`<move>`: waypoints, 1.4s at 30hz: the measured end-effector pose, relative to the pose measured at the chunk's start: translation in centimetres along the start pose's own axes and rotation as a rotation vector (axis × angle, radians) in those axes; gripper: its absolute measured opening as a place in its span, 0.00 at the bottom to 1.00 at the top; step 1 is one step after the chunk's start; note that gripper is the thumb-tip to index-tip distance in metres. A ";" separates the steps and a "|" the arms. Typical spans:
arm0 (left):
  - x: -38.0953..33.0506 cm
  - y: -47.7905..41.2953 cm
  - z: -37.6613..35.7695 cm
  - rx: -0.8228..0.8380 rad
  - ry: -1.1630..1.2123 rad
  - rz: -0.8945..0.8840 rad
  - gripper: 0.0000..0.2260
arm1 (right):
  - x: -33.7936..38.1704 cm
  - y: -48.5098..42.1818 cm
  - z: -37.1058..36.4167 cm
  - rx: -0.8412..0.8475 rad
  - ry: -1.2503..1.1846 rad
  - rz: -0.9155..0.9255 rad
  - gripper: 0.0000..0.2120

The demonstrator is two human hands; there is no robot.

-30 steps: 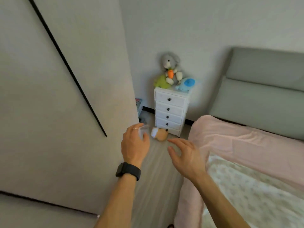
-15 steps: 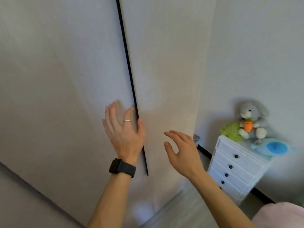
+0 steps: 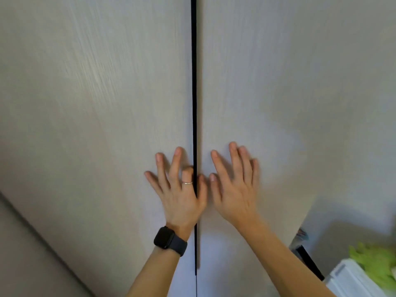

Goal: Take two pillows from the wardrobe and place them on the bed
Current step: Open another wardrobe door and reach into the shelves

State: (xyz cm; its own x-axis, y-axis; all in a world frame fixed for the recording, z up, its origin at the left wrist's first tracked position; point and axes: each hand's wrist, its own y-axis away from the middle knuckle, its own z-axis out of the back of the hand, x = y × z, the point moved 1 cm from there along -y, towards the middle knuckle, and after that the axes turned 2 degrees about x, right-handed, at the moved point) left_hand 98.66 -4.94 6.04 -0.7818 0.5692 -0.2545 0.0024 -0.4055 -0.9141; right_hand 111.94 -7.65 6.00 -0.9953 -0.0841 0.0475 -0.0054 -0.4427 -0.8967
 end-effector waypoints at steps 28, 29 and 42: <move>-7.5 9.7 16.9 0.130 0.035 0.630 0.07 | 2.7 9.0 5.0 0.585 -1.211 0.004 0.19; -7.7 9.9 18.3 0.128 0.042 0.647 0.07 | 3.8 10.5 6.5 0.689 -1.333 0.009 0.19; -6.6 11.6 31.3 -0.160 -0.216 0.889 0.21 | 19.9 16.8 10.6 0.897 -1.310 0.416 0.47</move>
State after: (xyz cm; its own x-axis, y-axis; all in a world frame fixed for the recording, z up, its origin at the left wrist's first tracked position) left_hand 84.34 -35.77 7.00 -0.5506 -0.0553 -0.8329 0.7299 -0.5162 -0.4482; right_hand 93.08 -26.25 -3.46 -0.1561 -0.7692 0.6196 0.7447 -0.5038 -0.4378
